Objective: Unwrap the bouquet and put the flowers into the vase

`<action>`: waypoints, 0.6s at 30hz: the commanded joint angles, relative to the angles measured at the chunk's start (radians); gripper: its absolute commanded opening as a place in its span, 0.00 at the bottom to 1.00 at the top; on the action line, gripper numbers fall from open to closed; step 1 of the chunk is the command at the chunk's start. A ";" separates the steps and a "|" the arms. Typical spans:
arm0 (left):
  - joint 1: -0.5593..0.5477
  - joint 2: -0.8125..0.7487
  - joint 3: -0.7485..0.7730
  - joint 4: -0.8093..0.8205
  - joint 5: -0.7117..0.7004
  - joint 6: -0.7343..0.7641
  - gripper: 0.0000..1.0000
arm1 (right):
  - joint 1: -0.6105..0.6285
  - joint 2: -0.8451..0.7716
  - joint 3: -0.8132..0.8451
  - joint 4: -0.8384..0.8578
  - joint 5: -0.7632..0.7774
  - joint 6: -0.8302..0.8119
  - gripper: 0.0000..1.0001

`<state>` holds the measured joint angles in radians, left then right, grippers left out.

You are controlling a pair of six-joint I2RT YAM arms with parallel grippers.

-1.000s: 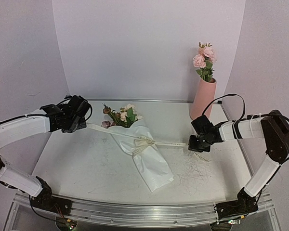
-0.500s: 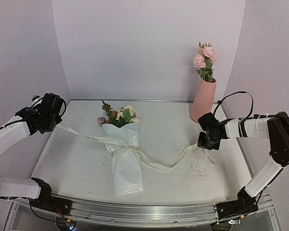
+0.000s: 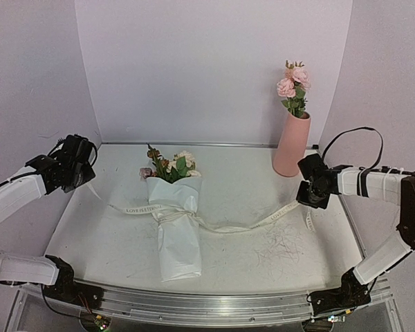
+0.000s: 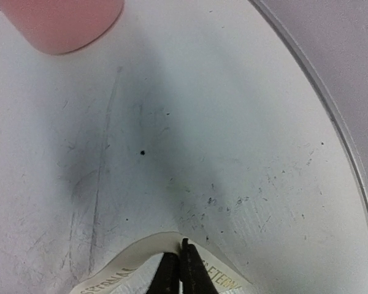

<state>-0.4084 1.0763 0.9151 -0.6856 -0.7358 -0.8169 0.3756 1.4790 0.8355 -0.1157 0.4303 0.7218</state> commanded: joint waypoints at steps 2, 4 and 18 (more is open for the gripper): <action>0.003 0.094 0.054 0.150 0.393 0.238 0.68 | 0.003 0.001 0.053 0.031 -0.231 -0.198 0.36; 0.001 0.129 0.064 0.155 0.477 0.264 0.80 | 0.014 -0.035 0.017 0.108 -0.339 -0.235 0.61; -0.377 0.236 0.030 0.330 0.760 0.532 0.75 | 0.348 0.069 0.098 0.425 -0.794 -0.408 0.60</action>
<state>-0.7328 1.2609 0.9340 -0.4239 -0.0253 -0.3662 0.6820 1.4909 0.8960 0.1899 -0.1822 0.3543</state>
